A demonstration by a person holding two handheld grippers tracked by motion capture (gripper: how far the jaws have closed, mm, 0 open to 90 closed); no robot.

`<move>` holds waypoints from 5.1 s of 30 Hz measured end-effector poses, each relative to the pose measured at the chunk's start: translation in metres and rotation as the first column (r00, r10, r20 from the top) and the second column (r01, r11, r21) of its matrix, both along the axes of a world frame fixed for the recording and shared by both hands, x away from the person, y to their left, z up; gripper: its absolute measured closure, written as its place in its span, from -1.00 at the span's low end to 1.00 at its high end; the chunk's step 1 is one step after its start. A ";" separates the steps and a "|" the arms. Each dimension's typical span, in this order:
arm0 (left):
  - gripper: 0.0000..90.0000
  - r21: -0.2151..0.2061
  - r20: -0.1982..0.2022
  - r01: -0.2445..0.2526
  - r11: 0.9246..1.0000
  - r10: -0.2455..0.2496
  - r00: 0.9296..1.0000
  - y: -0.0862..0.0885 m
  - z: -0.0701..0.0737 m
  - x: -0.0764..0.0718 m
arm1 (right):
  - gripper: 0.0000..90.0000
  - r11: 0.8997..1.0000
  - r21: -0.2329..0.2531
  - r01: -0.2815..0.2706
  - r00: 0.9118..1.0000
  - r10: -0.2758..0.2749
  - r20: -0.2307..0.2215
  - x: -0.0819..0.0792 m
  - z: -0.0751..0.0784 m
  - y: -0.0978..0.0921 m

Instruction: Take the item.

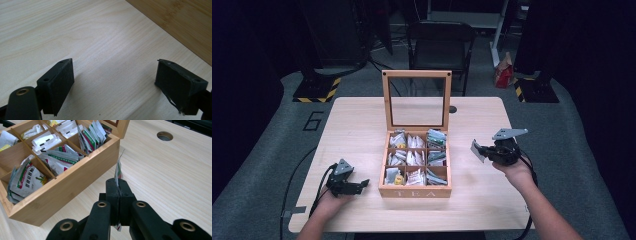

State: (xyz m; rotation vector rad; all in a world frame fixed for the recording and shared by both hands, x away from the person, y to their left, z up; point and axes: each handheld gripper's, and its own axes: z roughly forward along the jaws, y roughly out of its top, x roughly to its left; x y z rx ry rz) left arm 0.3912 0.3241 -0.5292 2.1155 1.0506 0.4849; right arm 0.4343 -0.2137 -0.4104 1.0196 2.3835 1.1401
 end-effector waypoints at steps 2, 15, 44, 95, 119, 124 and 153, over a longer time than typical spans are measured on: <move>-0.67 -0.001 0.000 -0.002 1.000 0.002 1.000 0.000 0.000 0.000 | 0.98 1.000 -0.003 0.005 1.000 -0.005 -0.003 0.000 -0.001 -0.001; -0.67 -0.005 -0.002 -0.004 1.000 0.004 1.000 0.000 0.000 0.000 | 0.98 0.999 -0.016 0.044 0.999 -0.044 -0.020 0.002 -0.014 -0.011; -0.67 -0.005 -0.002 -0.004 1.000 0.004 1.000 0.000 0.000 0.000 | 0.97 0.994 -0.067 0.083 0.996 -0.085 -0.036 -0.003 -0.049 -0.018; -0.67 0.001 0.000 0.001 1.000 -0.001 1.000 0.000 0.000 0.000 | 0.82 0.996 -0.087 0.004 0.995 -0.013 -0.098 -0.020 -0.095 0.011; -0.67 -0.003 -0.001 -0.002 1.000 0.002 1.000 0.000 0.000 0.000 | 0.17 0.999 -0.043 -0.007 0.994 0.003 -0.113 -0.022 -0.086 0.015; -0.67 -0.004 -0.002 -0.003 1.000 0.003 1.000 0.000 0.000 0.000 | 0.14 1.000 -0.010 -0.005 0.995 0.004 -0.100 -0.024 -0.077 0.015; -0.67 0.004 0.001 0.003 1.000 -0.003 1.000 0.000 0.000 0.000 | 0.12 0.997 0.004 -0.075 0.995 0.075 -0.060 -0.040 -0.071 0.040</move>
